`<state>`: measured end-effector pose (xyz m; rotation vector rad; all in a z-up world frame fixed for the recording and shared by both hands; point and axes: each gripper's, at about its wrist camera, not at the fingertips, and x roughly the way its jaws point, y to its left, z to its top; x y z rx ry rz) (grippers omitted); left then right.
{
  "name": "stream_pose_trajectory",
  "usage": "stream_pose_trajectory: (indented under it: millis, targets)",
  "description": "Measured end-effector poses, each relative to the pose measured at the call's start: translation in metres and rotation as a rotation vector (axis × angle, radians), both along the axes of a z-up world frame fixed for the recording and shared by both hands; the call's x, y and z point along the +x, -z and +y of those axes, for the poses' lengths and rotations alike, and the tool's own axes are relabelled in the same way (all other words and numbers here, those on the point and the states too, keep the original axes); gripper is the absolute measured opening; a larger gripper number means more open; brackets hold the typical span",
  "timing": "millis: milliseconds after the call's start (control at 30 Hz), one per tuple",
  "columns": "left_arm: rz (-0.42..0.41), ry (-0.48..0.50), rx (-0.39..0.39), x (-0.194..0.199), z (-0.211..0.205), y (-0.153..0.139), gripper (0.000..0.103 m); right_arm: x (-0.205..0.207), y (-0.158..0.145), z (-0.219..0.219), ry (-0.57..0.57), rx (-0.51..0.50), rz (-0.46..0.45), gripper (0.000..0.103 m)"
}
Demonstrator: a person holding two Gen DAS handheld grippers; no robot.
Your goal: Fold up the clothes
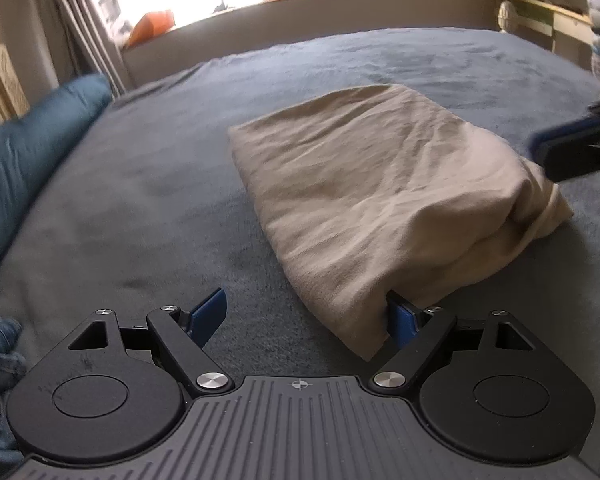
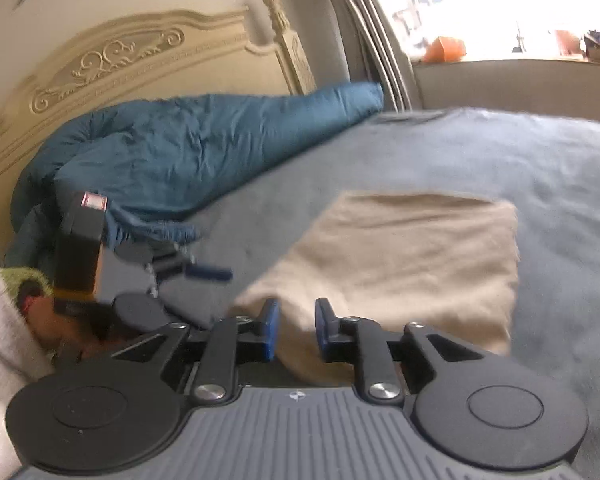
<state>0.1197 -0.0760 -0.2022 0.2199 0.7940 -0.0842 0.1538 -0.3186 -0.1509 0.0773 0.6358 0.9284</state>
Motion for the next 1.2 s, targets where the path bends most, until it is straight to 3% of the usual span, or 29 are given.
stream_pose_trajectory:
  millis: [167,233,400,533,633,733,767,967,1100,1200]
  targets:
    - [0.038,0.035,-0.037,-0.015,0.009,-0.005,0.084,0.018,0.052,0.028,-0.075,-0.159,0.1,0.019]
    - [0.038,0.056,-0.048,-0.026,0.014,-0.01,0.084,0.014,0.056,0.025,-0.081,-0.157,0.086,0.02]
    - [-0.009,0.038,-0.122,-0.035,0.028,-0.028,0.084,0.006,0.03,0.002,-0.054,-0.134,0.087,0.02]
    - [-0.071,0.015,-0.193,-0.018,0.027,-0.039,0.081,0.01,0.014,-0.006,0.006,-0.097,0.056,0.021]
    - [-0.044,0.05,-0.152,0.0,0.011,-0.028,0.08,0.023,0.016,0.004,0.05,-0.122,0.042,0.021]
    - [0.038,0.056,-0.085,0.013,-0.001,-0.006,0.079,0.025,0.035,0.015,0.116,-0.327,-0.001,0.019]
    - [0.057,0.049,-0.089,0.013,-0.001,0.0,0.079,0.022,0.038,0.011,0.136,-0.345,0.001,0.018]
    - [0.09,-0.02,-0.187,0.015,0.012,0.005,0.081,0.022,0.018,-0.011,0.247,-0.337,0.061,0.019]
    - [0.099,-0.034,-0.202,0.019,0.012,0.006,0.082,0.029,0.002,-0.011,0.252,-0.238,0.037,0.019]
    - [0.096,-0.034,-0.196,0.018,0.011,0.006,0.083,0.031,0.022,-0.007,0.246,-0.313,0.039,0.019]
